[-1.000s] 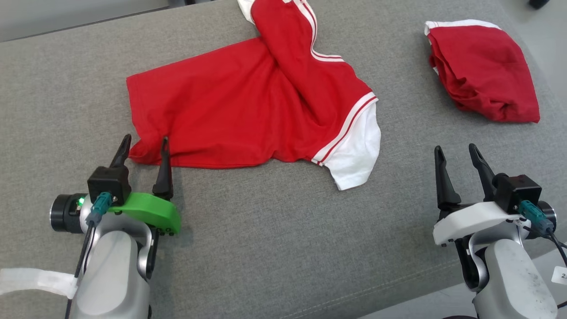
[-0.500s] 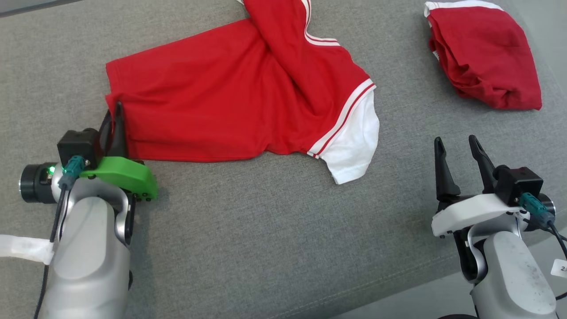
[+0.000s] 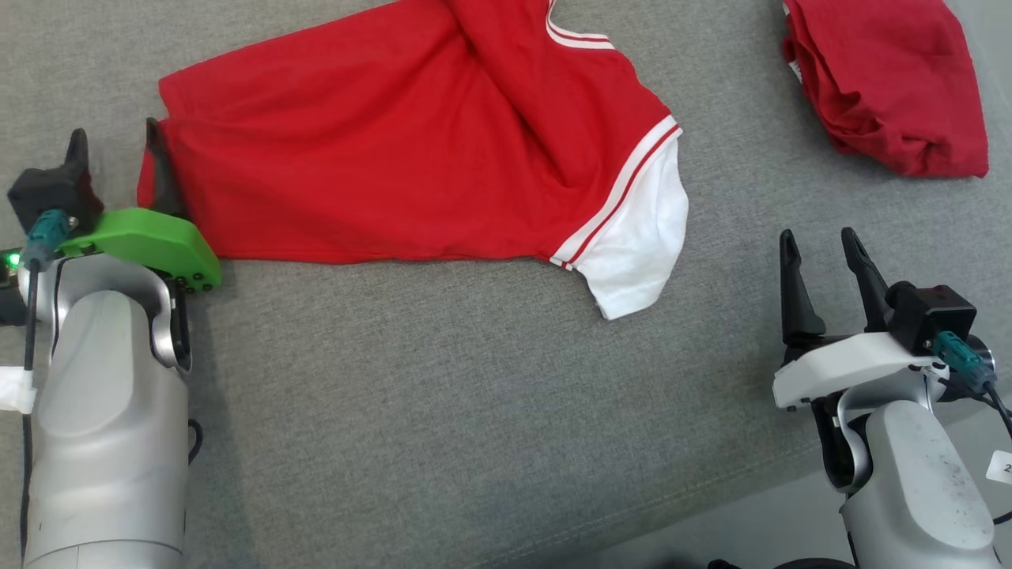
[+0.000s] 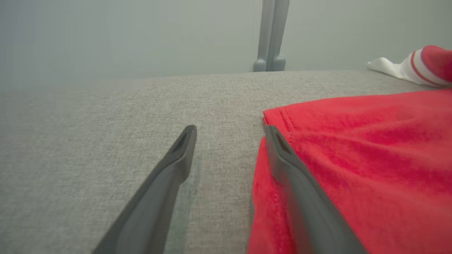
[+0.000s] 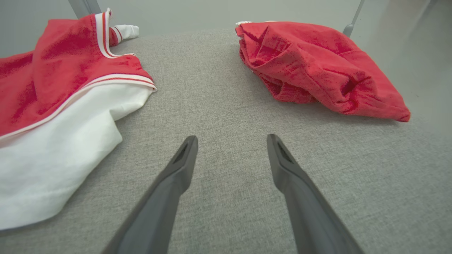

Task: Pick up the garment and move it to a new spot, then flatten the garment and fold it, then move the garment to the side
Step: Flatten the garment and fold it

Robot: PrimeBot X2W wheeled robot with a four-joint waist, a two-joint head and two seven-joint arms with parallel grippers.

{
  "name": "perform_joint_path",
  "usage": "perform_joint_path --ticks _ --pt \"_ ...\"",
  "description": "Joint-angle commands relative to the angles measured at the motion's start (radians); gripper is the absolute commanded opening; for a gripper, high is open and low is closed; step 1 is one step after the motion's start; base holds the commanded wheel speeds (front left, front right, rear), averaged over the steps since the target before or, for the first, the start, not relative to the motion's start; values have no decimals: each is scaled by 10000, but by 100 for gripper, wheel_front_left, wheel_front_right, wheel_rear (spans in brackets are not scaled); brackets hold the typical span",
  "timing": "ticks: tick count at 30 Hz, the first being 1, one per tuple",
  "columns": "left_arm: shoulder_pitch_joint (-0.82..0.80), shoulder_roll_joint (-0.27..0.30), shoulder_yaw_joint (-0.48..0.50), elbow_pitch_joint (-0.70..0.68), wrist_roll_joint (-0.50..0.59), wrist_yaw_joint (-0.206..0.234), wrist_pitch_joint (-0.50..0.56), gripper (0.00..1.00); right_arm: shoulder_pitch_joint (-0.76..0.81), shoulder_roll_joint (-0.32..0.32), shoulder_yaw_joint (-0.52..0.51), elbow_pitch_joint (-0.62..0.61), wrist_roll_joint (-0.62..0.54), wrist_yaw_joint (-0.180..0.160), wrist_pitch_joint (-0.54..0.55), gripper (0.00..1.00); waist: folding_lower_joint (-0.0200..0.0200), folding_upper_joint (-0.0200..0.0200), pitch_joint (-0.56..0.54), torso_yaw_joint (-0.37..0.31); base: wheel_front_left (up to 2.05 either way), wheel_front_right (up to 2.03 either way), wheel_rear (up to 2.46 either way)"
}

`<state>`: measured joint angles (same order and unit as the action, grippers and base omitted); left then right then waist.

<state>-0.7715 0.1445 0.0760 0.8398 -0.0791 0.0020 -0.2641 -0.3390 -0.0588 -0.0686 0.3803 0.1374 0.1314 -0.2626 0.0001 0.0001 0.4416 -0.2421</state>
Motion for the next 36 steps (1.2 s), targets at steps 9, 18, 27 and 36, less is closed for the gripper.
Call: perform_joint_path --ticks 9,18,27,36 --pt "1585 -539 581 -2119 -369 -271 2 100 64 20 -40 32 59 -15 -29 100 -1 -1 -426 831 0 0 0" --pt "2631 -892 276 -2496 -652 -916 0 100 114 25 97 165 134 -15 -30 100 -1 -1 -455 883 0 0 0" --pt "2654 -916 605 -2096 -394 -773 2 100 154 22 -1 191 140 -15 -30 100 -1 -1 -405 532 0 0 0" --pt "2448 -940 368 -1535 -39 -1005 8 100 163 38 19 236 109 -15 -30 100 -1 -1 -404 434 0 0 0"
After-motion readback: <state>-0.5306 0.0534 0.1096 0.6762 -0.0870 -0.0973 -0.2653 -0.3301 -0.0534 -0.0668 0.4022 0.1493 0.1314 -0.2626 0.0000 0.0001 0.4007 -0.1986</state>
